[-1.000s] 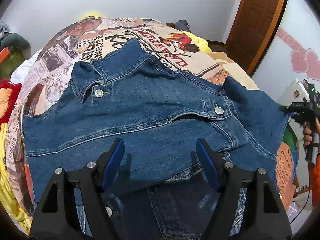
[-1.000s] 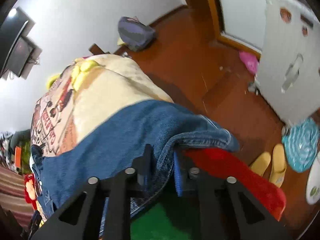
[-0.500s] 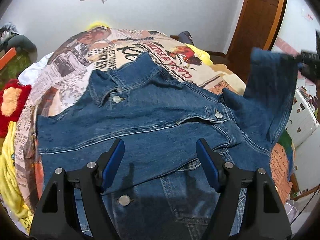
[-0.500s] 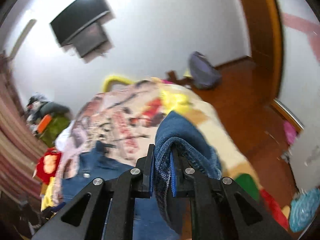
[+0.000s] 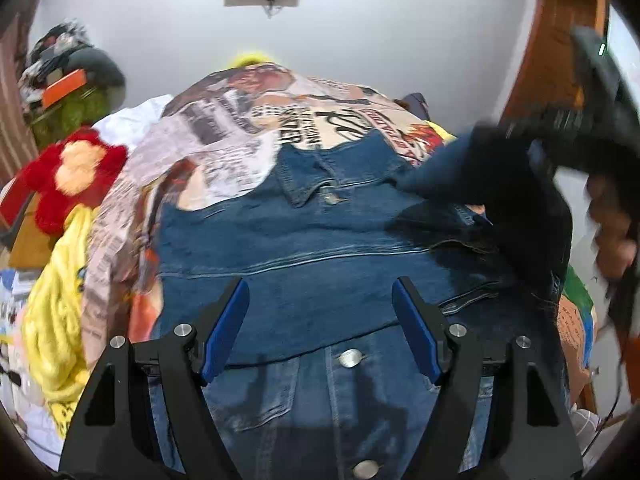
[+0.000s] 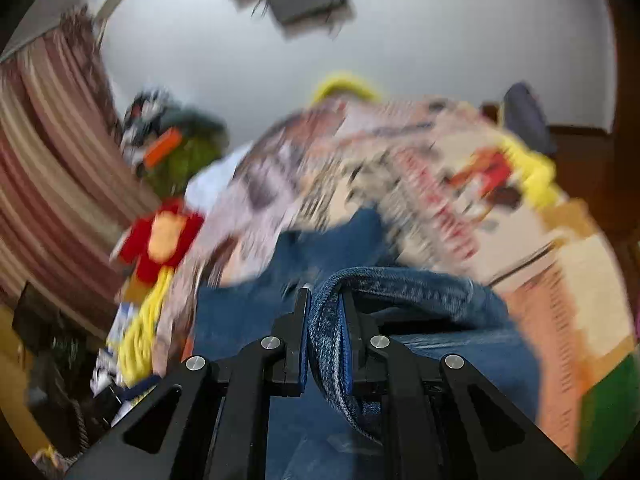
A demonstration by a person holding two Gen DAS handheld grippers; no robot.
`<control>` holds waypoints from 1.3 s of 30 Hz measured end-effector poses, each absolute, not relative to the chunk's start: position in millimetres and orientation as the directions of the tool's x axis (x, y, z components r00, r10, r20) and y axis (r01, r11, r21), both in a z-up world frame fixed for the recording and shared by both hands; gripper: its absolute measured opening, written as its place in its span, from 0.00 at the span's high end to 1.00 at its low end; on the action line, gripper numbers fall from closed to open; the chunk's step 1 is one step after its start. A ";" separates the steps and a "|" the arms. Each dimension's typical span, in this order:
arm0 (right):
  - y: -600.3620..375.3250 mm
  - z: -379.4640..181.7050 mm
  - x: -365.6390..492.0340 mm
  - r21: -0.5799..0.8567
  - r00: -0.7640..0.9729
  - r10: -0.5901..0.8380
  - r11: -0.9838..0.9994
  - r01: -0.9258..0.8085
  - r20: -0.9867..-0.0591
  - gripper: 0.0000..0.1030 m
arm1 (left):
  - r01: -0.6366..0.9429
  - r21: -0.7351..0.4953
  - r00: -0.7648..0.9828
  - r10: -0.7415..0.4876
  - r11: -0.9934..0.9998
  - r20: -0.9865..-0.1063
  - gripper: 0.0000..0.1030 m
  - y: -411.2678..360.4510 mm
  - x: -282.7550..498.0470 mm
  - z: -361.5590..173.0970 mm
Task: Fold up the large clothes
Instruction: 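Carry the sleeve across the jacket front toward the left gripper, then open the right gripper to release the sleeve on the jacket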
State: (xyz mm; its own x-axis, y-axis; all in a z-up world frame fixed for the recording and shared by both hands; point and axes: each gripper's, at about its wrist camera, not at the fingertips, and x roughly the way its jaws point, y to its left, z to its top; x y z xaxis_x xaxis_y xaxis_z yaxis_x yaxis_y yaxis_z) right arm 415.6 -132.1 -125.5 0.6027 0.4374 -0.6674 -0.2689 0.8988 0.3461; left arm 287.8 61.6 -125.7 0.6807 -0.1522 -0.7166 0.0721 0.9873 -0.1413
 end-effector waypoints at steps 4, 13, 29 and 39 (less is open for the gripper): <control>-92.3 -181.6 402.3 0.324 0.493 0.435 0.898 -0.296 -0.754 0.90 | 0.032 -0.147 0.679 -0.129 0.989 -0.723 0.29 77.8 276.6 -128.8; -75.1 -236.6 361.8 0.201 0.406 0.335 0.919 -0.338 -0.850 0.89 | -0.002 -0.146 0.657 -0.109 0.989 -0.746 0.29 91.0 259.7 -140.4; -145.9 -207.6 297.3 0.208 0.414 0.366 0.902 -0.379 -0.834 0.89 | 0.115 -0.147 0.634 -0.186 0.982 -0.750 0.29 37.8 269.8 -134.8; -258.1 -159.8 316.9 0.227 0.596 0.283 0.959 -0.168 -0.752 0.89 | 0.291 -0.083 0.562 -0.241 0.953 -0.791 0.29 -36.2 327.0 -146.3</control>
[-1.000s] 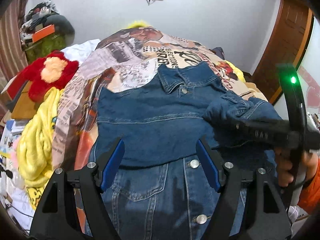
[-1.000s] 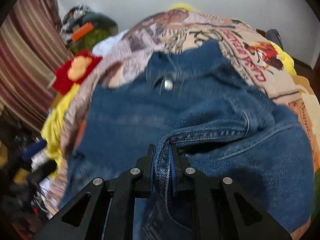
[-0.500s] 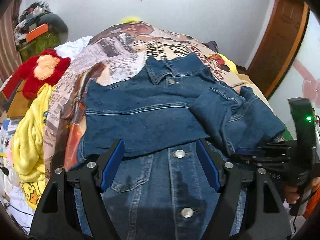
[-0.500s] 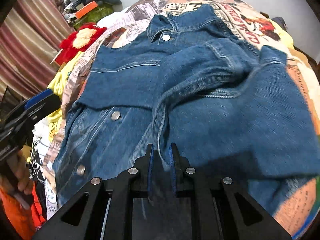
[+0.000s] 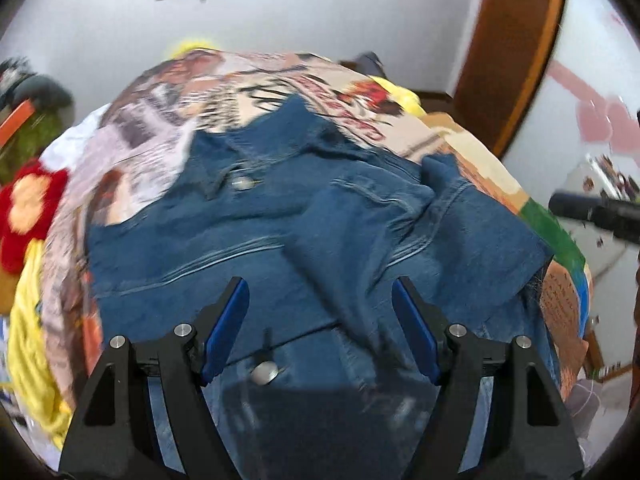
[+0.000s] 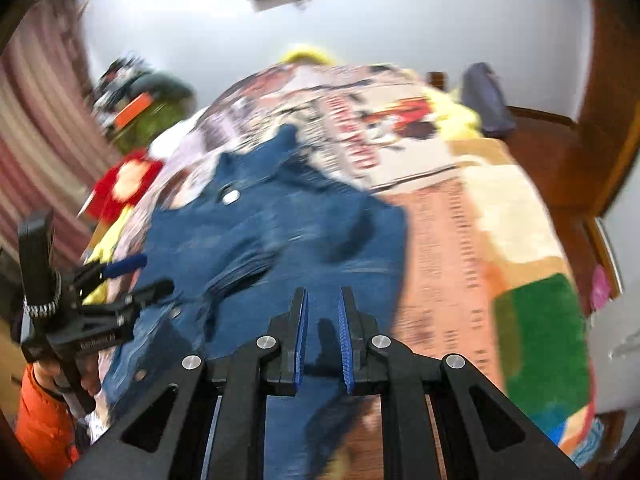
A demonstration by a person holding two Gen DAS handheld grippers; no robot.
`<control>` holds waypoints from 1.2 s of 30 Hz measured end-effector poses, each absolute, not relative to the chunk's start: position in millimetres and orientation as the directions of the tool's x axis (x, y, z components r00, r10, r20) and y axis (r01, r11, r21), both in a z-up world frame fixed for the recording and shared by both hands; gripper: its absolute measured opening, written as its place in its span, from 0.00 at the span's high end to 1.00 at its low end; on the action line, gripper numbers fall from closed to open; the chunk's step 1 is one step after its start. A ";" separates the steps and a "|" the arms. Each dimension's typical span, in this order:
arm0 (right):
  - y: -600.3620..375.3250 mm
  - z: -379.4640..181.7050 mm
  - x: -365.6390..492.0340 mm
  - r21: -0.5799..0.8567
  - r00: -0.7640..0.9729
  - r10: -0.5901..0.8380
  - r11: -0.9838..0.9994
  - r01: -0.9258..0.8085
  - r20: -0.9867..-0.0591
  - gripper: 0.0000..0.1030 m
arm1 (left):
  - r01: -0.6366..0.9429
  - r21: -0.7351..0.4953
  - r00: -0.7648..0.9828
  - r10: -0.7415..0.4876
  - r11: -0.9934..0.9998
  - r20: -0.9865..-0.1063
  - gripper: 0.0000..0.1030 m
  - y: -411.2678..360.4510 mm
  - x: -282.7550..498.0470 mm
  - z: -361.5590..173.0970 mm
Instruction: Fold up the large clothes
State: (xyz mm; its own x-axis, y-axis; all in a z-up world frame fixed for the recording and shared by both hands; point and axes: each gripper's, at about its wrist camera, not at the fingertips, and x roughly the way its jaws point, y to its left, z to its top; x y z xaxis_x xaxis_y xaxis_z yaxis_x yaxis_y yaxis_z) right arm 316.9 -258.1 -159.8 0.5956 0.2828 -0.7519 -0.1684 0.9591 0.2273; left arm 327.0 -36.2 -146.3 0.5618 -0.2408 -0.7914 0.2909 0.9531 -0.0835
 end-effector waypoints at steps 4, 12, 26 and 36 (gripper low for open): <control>-295.1 -170.5 330.1 0.242 0.594 0.237 0.967 -0.072 -0.768 0.89 | 0.367 -0.051 0.519 -0.250 0.929 -0.817 0.29 -69.1 346.9 -161.6; -321.8 -224.1 345.9 0.270 0.509 0.227 0.963 0.011 -0.830 0.89 | 0.402 0.127 0.526 -0.115 0.907 -0.842 0.46 -108.3 379.7 -199.0; -299.2 -228.8 364.1 0.275 0.492 0.258 0.961 -0.039 -0.832 0.89 | 0.205 0.098 0.753 -0.093 0.974 -0.651 0.94 -37.6 414.8 -87.2; -248.9 -226.0 386.6 0.238 0.472 0.273 0.962 -0.134 -0.838 0.89 | 0.080 0.059 0.827 -0.033 0.995 -0.562 0.96 41.6 407.8 -47.2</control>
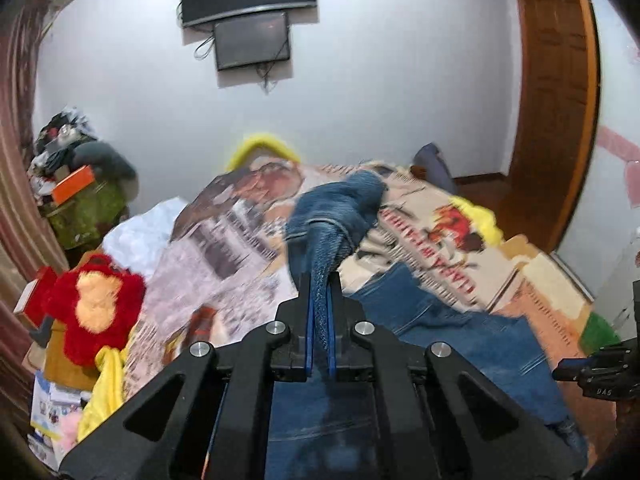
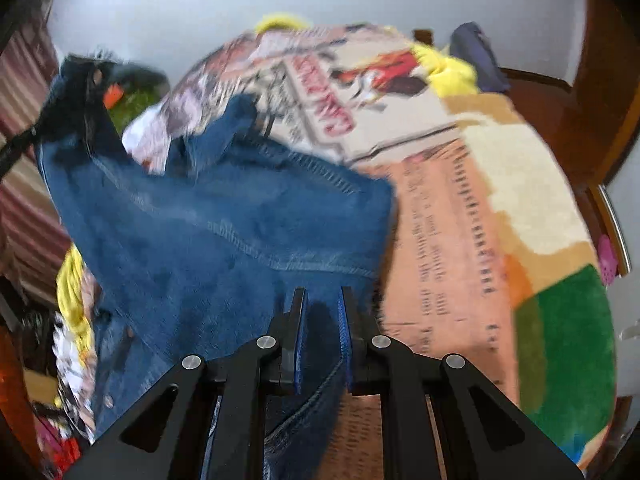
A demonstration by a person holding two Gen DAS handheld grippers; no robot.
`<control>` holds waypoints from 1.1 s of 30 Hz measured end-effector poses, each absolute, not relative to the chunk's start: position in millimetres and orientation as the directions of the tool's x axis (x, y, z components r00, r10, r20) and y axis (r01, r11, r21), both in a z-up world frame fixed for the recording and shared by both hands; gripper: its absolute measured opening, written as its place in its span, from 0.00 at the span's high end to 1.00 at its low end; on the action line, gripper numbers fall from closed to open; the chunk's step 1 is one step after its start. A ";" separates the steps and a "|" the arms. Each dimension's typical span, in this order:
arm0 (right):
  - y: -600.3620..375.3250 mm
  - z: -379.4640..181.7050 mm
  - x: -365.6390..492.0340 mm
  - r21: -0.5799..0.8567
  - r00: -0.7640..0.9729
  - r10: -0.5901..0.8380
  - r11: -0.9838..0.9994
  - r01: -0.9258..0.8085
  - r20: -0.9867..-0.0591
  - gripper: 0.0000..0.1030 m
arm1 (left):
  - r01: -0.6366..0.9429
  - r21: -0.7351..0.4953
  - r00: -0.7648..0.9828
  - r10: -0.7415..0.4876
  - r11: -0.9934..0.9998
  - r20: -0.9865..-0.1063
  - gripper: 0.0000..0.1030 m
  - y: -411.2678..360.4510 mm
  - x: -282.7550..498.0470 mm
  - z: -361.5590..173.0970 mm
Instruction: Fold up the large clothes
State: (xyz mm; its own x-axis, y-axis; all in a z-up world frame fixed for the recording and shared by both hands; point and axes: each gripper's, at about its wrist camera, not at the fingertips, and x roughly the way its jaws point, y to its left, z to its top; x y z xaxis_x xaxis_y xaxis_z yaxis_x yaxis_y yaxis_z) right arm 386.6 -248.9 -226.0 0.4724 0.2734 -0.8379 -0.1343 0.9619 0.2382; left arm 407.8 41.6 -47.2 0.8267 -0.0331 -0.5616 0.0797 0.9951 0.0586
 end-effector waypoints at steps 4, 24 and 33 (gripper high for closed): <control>-228.7 -255.5 388.8 0.137 0.449 0.201 0.976 -0.171 -0.870 0.89 | 0.041 0.042 0.773 -0.005 0.998 -0.634 0.96 66.2 401.8 -85.7; -221.9 -255.3 365.3 -0.052 0.524 0.057 0.980 -0.193 -0.850 0.89 | -0.092 -0.209 0.553 -0.125 0.973 -0.824 0.84 152.1 316.3 -234.0; -227.6 -257.8 354.8 -0.107 0.552 0.025 0.973 -0.205 -0.834 0.89 | -0.170 -0.056 0.496 0.036 0.984 -0.868 0.73 162.7 295.7 -256.9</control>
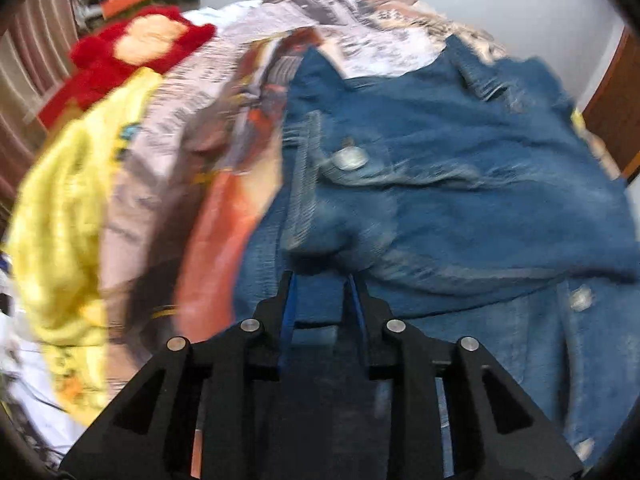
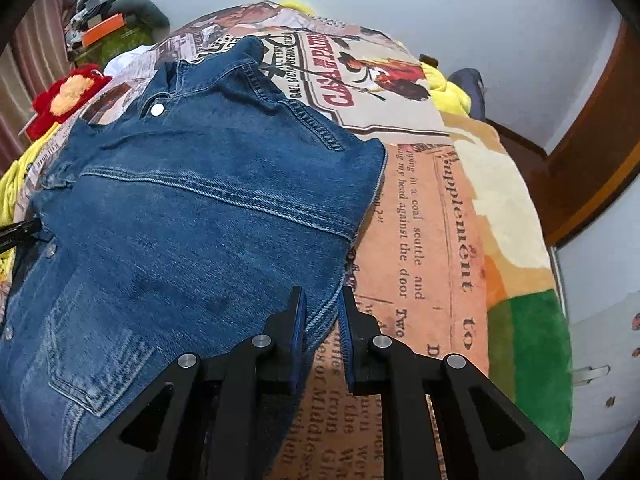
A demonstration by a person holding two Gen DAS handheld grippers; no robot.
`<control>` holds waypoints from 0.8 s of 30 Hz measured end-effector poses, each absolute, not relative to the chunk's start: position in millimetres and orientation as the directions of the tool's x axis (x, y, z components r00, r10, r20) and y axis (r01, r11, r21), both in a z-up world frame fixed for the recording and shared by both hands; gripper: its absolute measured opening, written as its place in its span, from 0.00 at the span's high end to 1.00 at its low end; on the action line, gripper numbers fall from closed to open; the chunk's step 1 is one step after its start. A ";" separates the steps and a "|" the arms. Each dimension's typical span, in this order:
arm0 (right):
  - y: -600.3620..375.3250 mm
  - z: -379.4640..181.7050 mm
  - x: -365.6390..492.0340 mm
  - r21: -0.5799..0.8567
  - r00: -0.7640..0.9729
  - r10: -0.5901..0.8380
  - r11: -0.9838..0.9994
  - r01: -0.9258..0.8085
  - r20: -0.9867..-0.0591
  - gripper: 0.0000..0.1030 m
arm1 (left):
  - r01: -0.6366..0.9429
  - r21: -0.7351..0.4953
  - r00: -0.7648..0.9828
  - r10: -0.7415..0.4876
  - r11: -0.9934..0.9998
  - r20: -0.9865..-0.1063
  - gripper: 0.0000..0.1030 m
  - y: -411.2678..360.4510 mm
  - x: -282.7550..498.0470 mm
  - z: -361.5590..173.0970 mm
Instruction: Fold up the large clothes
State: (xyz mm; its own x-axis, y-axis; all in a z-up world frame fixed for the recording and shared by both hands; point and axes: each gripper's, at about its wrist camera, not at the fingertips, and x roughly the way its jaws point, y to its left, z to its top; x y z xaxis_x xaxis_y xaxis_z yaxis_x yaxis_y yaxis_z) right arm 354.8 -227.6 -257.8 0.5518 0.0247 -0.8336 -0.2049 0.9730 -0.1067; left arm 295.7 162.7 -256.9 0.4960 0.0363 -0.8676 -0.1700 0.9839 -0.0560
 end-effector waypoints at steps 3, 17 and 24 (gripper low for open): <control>-228.7 -258.0 351.4 -0.130 0.565 0.004 0.972 -0.196 -0.825 0.88 | -0.132 -0.070 0.494 0.005 0.989 -0.870 0.73 165.3 284.4 -250.5; -273.2 -254.4 358.2 0.015 0.442 0.043 0.998 -0.065 -0.896 0.88 | -0.173 -0.020 0.552 0.080 0.985 -0.830 0.48 185.4 271.4 -206.8; -241.5 -216.9 384.7 0.019 0.533 0.085 0.992 -0.129 -0.842 0.88 | -0.185 -0.041 0.586 0.077 0.982 -0.807 0.43 188.0 292.6 -188.3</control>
